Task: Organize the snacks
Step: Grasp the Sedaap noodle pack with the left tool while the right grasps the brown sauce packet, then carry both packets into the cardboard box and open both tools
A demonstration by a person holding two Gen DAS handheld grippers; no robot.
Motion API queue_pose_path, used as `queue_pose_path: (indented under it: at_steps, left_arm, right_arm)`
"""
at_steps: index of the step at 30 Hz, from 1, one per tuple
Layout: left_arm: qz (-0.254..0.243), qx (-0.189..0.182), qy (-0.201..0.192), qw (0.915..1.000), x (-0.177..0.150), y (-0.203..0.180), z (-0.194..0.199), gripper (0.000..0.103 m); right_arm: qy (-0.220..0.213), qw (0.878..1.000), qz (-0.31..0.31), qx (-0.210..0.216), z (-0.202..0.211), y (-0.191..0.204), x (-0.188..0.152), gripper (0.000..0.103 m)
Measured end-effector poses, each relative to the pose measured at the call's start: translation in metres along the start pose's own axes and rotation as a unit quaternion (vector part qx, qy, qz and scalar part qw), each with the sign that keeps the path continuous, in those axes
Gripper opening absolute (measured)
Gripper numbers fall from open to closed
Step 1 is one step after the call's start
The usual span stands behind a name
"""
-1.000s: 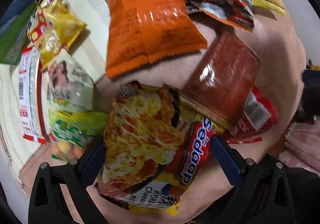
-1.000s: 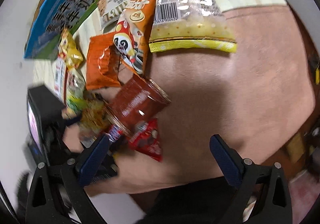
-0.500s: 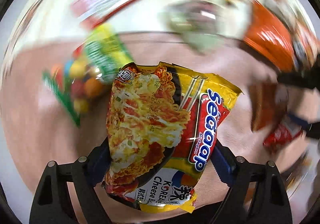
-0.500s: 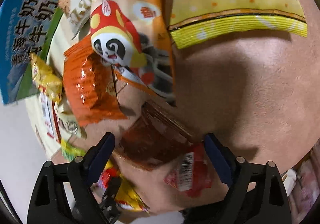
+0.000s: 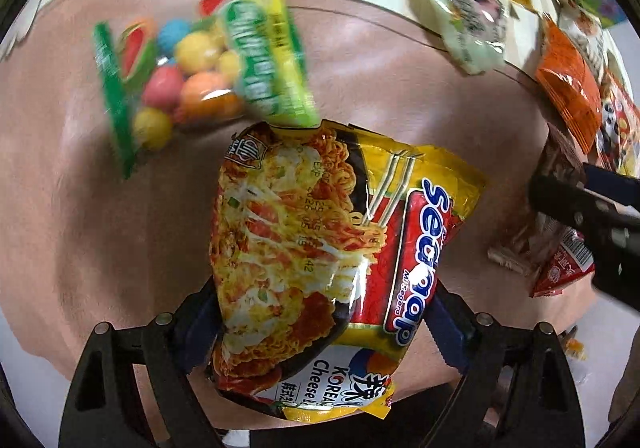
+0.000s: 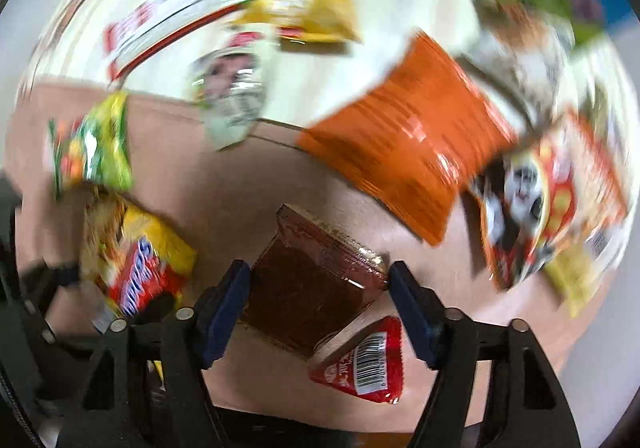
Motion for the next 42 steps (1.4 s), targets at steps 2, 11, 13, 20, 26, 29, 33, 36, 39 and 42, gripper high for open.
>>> queue_pose_path:
  at_steps: [2,11,13,20,26,29,33,36,39,42]
  left_arm:
    - [0.034,-0.001,-0.007,0.9994,0.007,0.012,0.005,0.088]
    - [0.054,-0.041,0.008,0.9977,0.031,0.034,-0.008,0.090]
    - [0.024,-0.038,0.008,0.9990,0.028,0.029,-0.019,0.090]
    - [0.003,-0.034,0.016,0.9993,0.064,0.026,-0.079,0.090]
    - [0.028,-0.019,0.003,0.9994,0.059,0.032,-0.072,0.087]
    - [0.031,-0.009,-0.010,0.9994,0.056,0.036,-0.052,0.087]
    - [0.035,-0.004,-0.033,0.9988,0.052,0.034,-0.027,0.087]
    - [0.042,-0.015,-0.050,0.9978,0.043,0.026,-0.006,0.087]
    - [0.047,-0.030,-0.078,0.9954,0.028,0.017,0.031,0.087]
    - [0.057,-0.038,-0.085,0.9941,0.006,0.006,0.071,0.087]
  right_arm:
    - [-0.021,0.999,-0.024,0.016,0.008,0.000,0.005,0.086]
    - [-0.006,0.969,-0.220,0.110,-0.022,-0.014,0.001,0.072]
    - [-0.003,0.979,-0.190,0.070,-0.021,-0.012,0.007,0.061]
    - [0.018,0.998,-0.063,-0.010,-0.007,0.000,0.015,0.064]
    - [-0.002,0.991,-0.131,0.026,-0.016,-0.004,0.030,0.061]
    - [-0.014,0.991,-0.130,0.031,-0.006,-0.012,0.027,0.061]
    - [-0.035,0.991,-0.115,0.056,0.017,-0.016,0.028,0.061]
    - [-0.057,0.988,-0.110,0.088,0.051,-0.014,0.042,0.061]
    - [-0.082,0.984,-0.104,0.122,0.101,-0.010,0.055,0.061]
    - [-0.113,0.978,-0.094,0.146,0.143,-0.023,0.067,0.061]
Point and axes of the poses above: each gripper's, at about its wrist camera, not at the fingertips, and z roughly against the way its jaws point, y to its left, x to its top, the point moved 10 cm from there along -z, roughly the way its jaws point, and after that the axes turned 14 degrees about x, right-handed, at the moved point
